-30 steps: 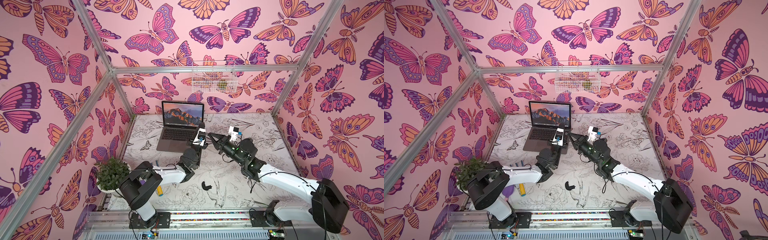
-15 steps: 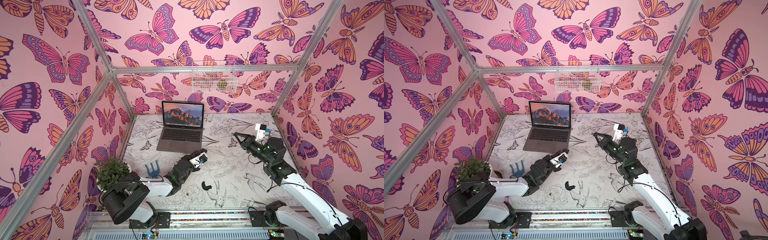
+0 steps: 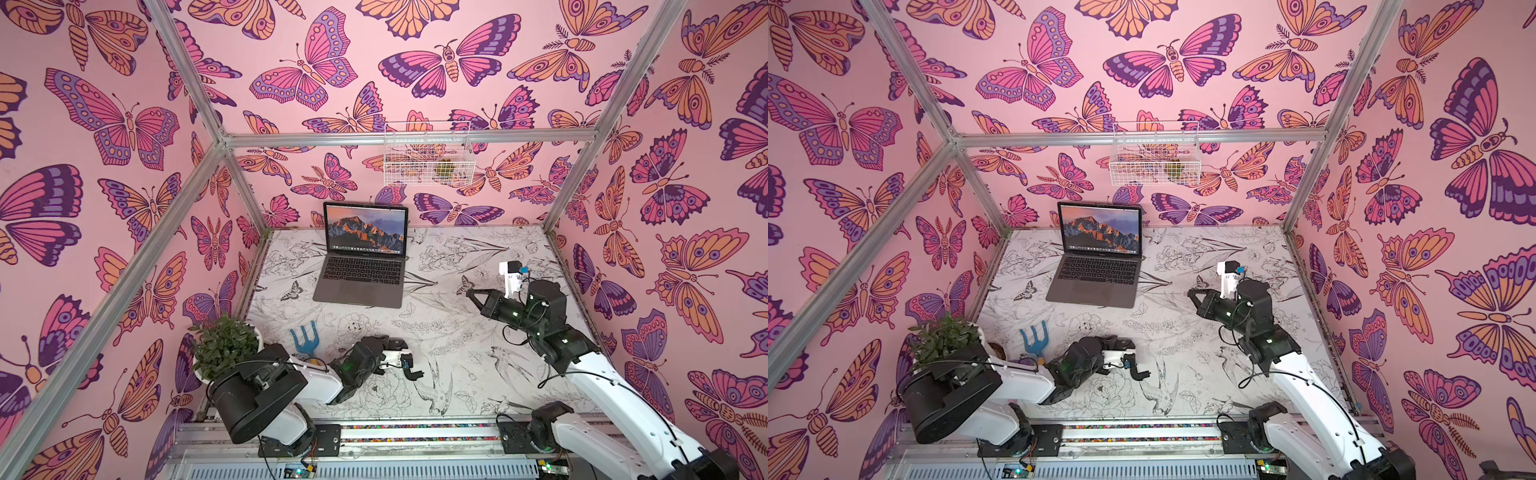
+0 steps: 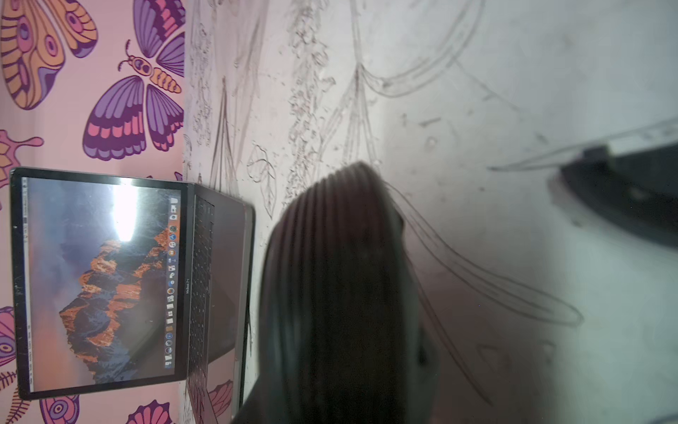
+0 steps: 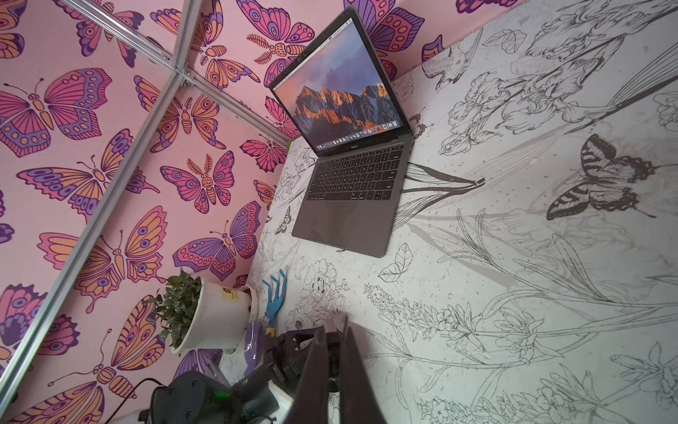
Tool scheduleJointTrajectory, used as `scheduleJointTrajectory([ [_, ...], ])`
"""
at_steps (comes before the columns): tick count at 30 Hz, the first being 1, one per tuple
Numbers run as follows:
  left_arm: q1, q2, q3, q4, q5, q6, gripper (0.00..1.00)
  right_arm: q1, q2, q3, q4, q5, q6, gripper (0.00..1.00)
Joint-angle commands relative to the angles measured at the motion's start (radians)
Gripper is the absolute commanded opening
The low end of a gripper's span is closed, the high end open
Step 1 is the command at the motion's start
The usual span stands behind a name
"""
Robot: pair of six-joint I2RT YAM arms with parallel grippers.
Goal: Insert the wireless mouse receiver into the laptop
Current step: Place the mouse at the center of the board, then adjust the laptop at the center of the board.
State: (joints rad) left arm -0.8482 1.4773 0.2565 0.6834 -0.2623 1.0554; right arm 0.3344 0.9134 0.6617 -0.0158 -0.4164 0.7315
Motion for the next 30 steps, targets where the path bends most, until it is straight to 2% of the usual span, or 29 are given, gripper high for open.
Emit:
scheduleJointTrajectory([
  [1, -0.015, -0.025, -0.013, -0.089, -0.016, 0.048, 0.5, -0.005, 0.022, 0.003, 0.001, -0.025, -0.041, 0.0],
  [6, -0.043, -0.116, -0.024, -0.188, -0.054, 0.028, 0.65, -0.005, 0.055, 0.012, 0.02, -0.039, -0.045, 0.0],
  [8, -0.061, -0.192, -0.015, -0.297, -0.082, 0.011, 0.72, -0.005, 0.066, 0.016, 0.024, -0.041, -0.054, 0.0],
  [12, -0.093, -0.443, -0.005, -0.516, -0.169, -0.025, 0.88, -0.003, 0.088, 0.02, 0.038, -0.044, -0.074, 0.0],
  [13, -0.094, -0.51, 0.007, -0.579, -0.184, -0.065, 0.98, -0.003, 0.098, 0.019, 0.048, -0.046, -0.076, 0.0],
  [15, -0.072, -0.622, 0.06, -0.699, -0.179, -0.201, 1.0, -0.001, 0.12, 0.015, 0.08, -0.051, -0.072, 0.0],
  [18, 0.031, -0.699, 0.189, -0.777, -0.098, -0.543, 1.0, 0.009, 0.161, 0.013, 0.134, -0.052, -0.059, 0.0],
  [20, 0.092, -0.663, 0.222, -0.667, -0.083, -0.741, 1.0, 0.022, 0.192, 0.015, 0.162, -0.034, -0.055, 0.0],
  [22, 0.147, -0.575, 0.243, -0.524, -0.148, -0.965, 1.0, 0.033, 0.225, 0.023, 0.186, -0.026, -0.051, 0.0],
  [23, 0.19, -0.517, 0.278, -0.514, -0.131, -1.104, 0.99, 0.04, 0.242, 0.029, 0.197, -0.021, -0.047, 0.0],
  [25, 0.301, -0.394, 0.381, -0.584, -0.035, -1.288, 1.0, 0.05, 0.269, 0.042, 0.214, -0.014, -0.037, 0.0],
  [27, 0.395, -0.251, 0.505, -0.675, 0.042, -1.363, 1.0, 0.059, 0.293, 0.056, 0.223, -0.013, -0.031, 0.0],
  [30, 0.492, -0.048, 0.644, -0.714, 0.035, -1.417, 1.0, 0.071, 0.314, 0.073, 0.221, -0.009, -0.029, 0.0],
])
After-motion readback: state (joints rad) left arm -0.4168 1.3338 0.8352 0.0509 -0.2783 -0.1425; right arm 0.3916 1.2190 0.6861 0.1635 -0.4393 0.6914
